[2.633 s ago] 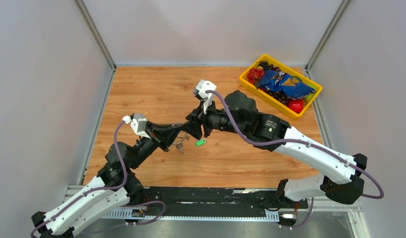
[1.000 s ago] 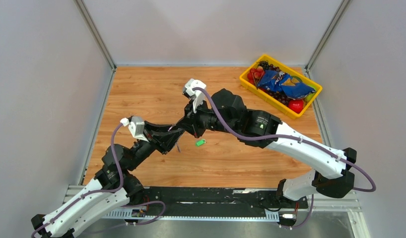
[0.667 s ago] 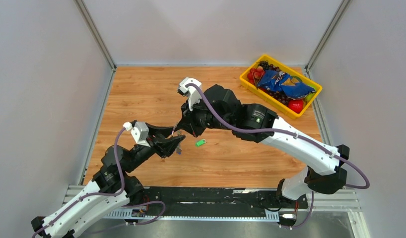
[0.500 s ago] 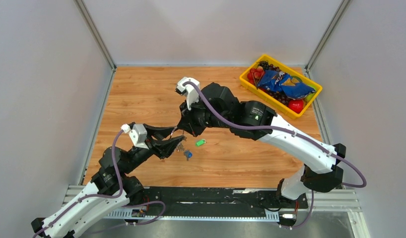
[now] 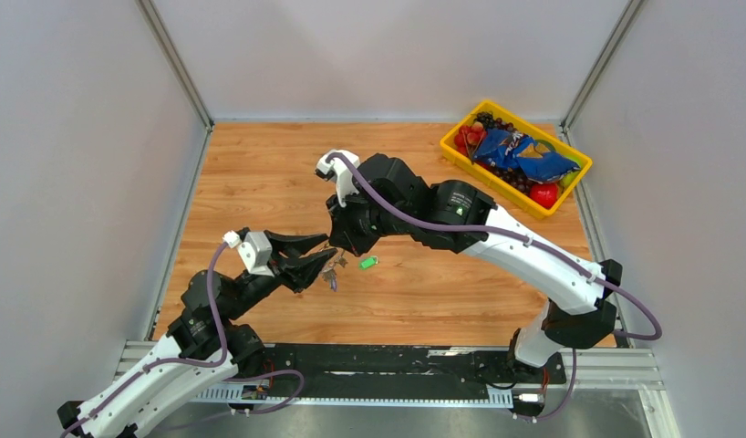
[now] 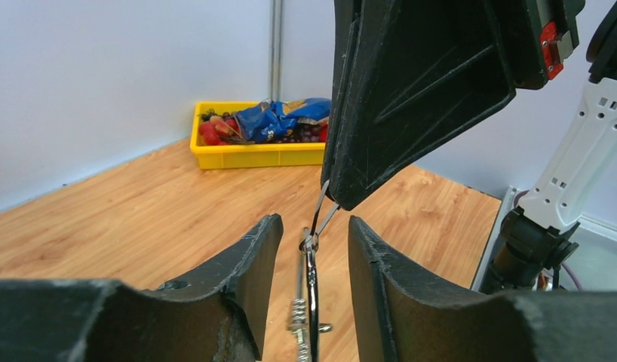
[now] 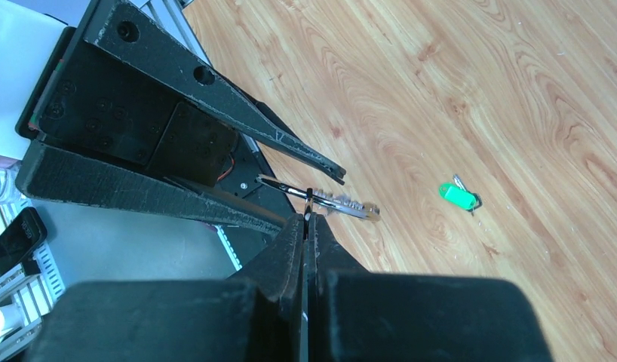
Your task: Put the keys on the keyring
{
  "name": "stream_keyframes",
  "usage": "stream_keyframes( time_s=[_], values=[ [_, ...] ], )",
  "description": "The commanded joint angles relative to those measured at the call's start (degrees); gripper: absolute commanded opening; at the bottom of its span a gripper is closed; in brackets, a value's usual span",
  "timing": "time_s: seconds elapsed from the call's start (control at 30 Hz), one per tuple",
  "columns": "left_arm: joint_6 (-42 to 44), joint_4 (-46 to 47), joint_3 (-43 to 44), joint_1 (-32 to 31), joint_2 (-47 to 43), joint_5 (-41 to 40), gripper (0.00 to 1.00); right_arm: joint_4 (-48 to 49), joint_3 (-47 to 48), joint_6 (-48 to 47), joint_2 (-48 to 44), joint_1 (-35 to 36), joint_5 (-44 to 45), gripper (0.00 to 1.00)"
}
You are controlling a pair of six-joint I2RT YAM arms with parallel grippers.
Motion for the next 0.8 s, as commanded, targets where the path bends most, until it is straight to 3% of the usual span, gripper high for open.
stream_keyframes(
  time_s=[0.0, 0.77],
  values=[
    [1.9, 1.1, 1.0, -0.2, -0.1, 1.2, 0.45, -0.7, 3.6, 1.6, -0.1, 0.3, -0.7, 0.0],
    [2.4, 3.4, 0.0, -0.2, -0.5, 2.2, 0.41, -1.6, 5.6, 2.2, 1.2, 0.3, -2.1, 0.0]
  ],
)
